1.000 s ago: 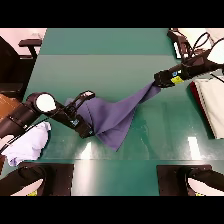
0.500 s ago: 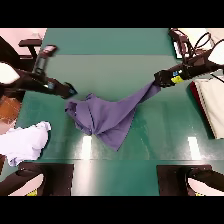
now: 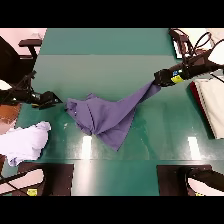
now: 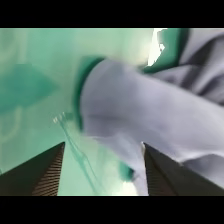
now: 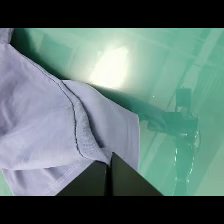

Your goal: Fold the shirts.

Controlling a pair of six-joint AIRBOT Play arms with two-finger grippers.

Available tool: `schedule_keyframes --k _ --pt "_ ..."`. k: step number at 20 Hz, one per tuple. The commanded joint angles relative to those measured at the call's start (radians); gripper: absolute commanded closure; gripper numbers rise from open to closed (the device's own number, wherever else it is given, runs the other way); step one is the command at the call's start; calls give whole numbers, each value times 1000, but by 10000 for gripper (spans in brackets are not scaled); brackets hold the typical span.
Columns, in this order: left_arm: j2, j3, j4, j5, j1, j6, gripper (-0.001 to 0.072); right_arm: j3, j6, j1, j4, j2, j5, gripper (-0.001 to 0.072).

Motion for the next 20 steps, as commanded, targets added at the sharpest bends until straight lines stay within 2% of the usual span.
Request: schedule_keyframes --k 1,9,10,11,12,15,16,20 --pt "-56 -47 -30 16 21 32 135 0 0 0 1 0 -1 698" --pt "-127 -49 -50 91 -109 37 136 0 0 0 3 0 4 698" --pt "-127 -47 -53 105 -114 37 176 0 0 0 3 0 5 698" --pt "-126 -47 -73 108 -114 38 305 0 0 0 3 0 6 698" --pt "-124 -47 -84 116 -112 37 370 0 0 0 3 0 8 698" --pt "-122 -45 -98 135 -112 38 653 0 0 0 2 0 8 698" --pt "-120 -43 -100 137 -112 39 682 0 0 0 2 0 8 698" --pt "-40 57 -97 135 -111 38 683 77 0 -20 -10 0 14 698"
